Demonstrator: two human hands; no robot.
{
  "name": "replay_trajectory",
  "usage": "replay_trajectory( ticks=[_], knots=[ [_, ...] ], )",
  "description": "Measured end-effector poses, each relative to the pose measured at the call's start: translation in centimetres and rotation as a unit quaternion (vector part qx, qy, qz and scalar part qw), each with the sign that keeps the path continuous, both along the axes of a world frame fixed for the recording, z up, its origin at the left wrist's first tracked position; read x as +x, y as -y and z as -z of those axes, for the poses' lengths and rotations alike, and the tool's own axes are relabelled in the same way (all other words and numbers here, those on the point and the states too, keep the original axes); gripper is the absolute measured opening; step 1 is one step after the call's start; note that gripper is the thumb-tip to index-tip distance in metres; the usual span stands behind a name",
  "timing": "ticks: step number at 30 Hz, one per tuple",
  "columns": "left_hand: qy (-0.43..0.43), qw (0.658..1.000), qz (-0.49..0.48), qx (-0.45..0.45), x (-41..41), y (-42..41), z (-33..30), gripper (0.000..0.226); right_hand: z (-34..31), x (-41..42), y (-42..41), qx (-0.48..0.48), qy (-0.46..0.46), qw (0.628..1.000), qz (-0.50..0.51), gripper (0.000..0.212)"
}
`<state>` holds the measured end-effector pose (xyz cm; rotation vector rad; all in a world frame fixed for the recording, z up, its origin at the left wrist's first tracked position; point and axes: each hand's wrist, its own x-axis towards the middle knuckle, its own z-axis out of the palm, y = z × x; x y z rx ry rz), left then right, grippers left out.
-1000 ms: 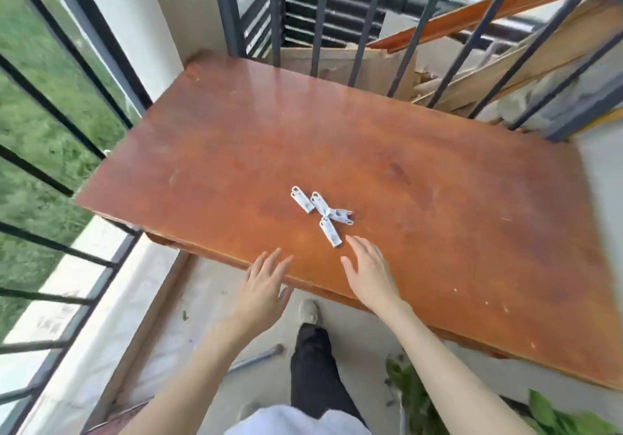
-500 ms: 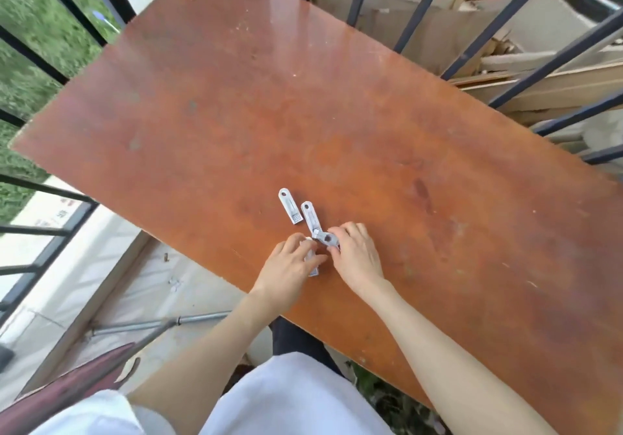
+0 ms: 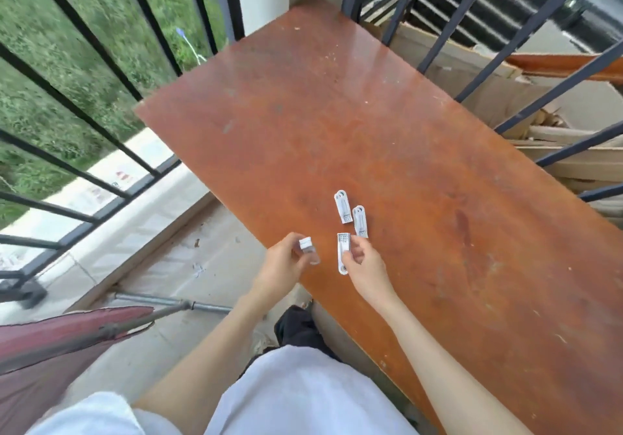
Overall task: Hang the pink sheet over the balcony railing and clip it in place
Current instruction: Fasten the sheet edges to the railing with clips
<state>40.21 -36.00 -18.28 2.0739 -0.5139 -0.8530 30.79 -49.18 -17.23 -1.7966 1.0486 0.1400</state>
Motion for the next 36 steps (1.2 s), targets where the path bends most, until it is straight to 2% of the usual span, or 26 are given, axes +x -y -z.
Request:
replay_trajectory(
  ticks=[4, 8, 11, 13, 14, 20, 22, 24, 26, 28, 30, 33, 36],
  knots=[
    [-0.043, 0.99, -0.125, -0.054, 0.8, -6.6, -2.7, 0.013, -2.0, 3.5, -5.0, 0.085, 0.015, 0.994, -0.065, 0.018],
    [-0.061, 0.961, -0.254, -0.085, 1.6, -13.1, -5.3, 0.014, -4.0, 6.9, -10.9, 0.147, 0.056, 0.974, -0.162, 0.014],
    [-0.041, 0.933, -0.331, -0.139, 1.7, -17.7, -7.6, 0.006, -5.5, 8.7, -15.1, 0.183, 0.092, 0.937, -0.281, 0.016],
    [-0.008, 0.917, -0.367, -0.158, 1.5, -20.6, -9.0, 0.005, -6.5, 9.8, -17.6, 0.199, 0.118, 0.913, -0.335, 0.007],
    [0.01, 0.909, -0.384, -0.164, 1.3, -21.8, -9.8, 0.006, -7.1, 10.4, -18.6, 0.203, 0.128, 0.905, -0.351, 0.009],
    [0.081, 0.863, -0.479, -0.137, 0.1, -26.8, -12.5, 0.012, -10.1, 14.3, -23.9, 0.237, 0.14, 0.828, -0.488, 0.012],
    [0.137, 0.824, -0.536, -0.122, -0.4, -27.6, -12.9, 0.008, -11.2, 15.9, -25.8, 0.221, 0.171, 0.831, -0.48, 0.023],
    [0.217, 0.757, -0.606, -0.109, -1.0, -28.1, -13.3, 0.013, -12.7, 17.5, -27.8, 0.218, 0.218, 0.837, -0.452, 0.024],
    [0.289, 0.691, -0.656, -0.091, -1.2, -28.2, -14.0, 0.021, -14.6, 19.0, -29.8, 0.251, 0.248, 0.827, -0.438, 0.023],
    [0.358, 0.641, -0.676, -0.066, -0.8, -28.3, -15.0, 0.028, -16.5, 20.4, -31.5, 0.295, 0.263, 0.808, -0.436, 0.025],
    [0.414, 0.611, -0.674, -0.033, 0.1, -28.3, -16.1, 0.028, -18.3, 21.6, -32.8, 0.357, 0.266, 0.777, -0.445, 0.025],
    [0.456, 0.584, -0.671, 0.013, 1.5, -28.0, -17.5, 0.035, -20.4, 23.1, -34.1, 0.464, 0.248, 0.719, -0.454, 0.021],
    [0.479, 0.564, -0.67, 0.063, 2.8, -27.6, -18.4, 0.04, -21.6, 24.4, -35.1, 0.507, 0.219, 0.686, -0.473, 0.028]
  ],
)
